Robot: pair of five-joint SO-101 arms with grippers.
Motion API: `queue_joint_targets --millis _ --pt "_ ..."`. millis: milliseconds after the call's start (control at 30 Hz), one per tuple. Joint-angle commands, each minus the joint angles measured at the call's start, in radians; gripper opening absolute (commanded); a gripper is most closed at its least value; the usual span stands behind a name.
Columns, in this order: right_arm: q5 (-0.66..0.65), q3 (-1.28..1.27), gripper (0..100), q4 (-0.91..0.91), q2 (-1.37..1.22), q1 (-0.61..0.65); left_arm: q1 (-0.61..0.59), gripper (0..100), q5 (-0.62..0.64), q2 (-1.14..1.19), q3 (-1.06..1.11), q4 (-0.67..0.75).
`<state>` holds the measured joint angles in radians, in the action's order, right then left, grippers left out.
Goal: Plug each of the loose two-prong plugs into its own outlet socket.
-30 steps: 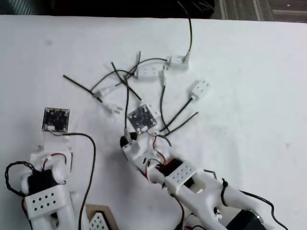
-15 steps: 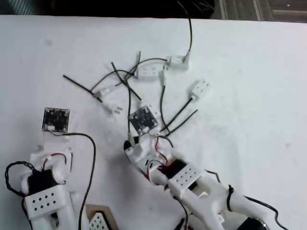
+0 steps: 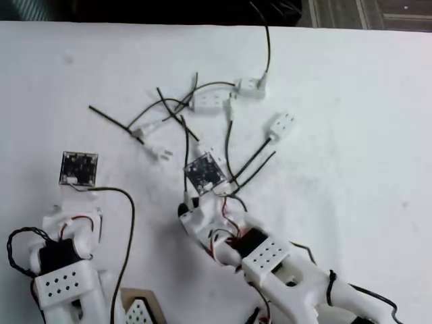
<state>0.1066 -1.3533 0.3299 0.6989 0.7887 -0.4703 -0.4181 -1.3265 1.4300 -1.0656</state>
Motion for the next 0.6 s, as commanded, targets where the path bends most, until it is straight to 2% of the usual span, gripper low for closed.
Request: queue_joint_targets --millis 0,200,367,567 --pt "-0.006 -0.012 1.7 0.076 0.027 -0.013 -0.002 2 0.000 -0.013 -0.029 0.011" --pt "-0.012 -0.014 1.7 0.131 0.028 -0.013 -0.002 2 0.000 -0.013 -0.029 0.011" --pt "-0.101 -0.015 1.8 0.147 0.035 -0.015 -0.002 2 0.000 -0.013 -0.029 0.011" --pt "-0.103 -0.017 1.8 0.147 0.036 -0.015 -0.002 2 0.000 -0.013 -0.029 0.011"
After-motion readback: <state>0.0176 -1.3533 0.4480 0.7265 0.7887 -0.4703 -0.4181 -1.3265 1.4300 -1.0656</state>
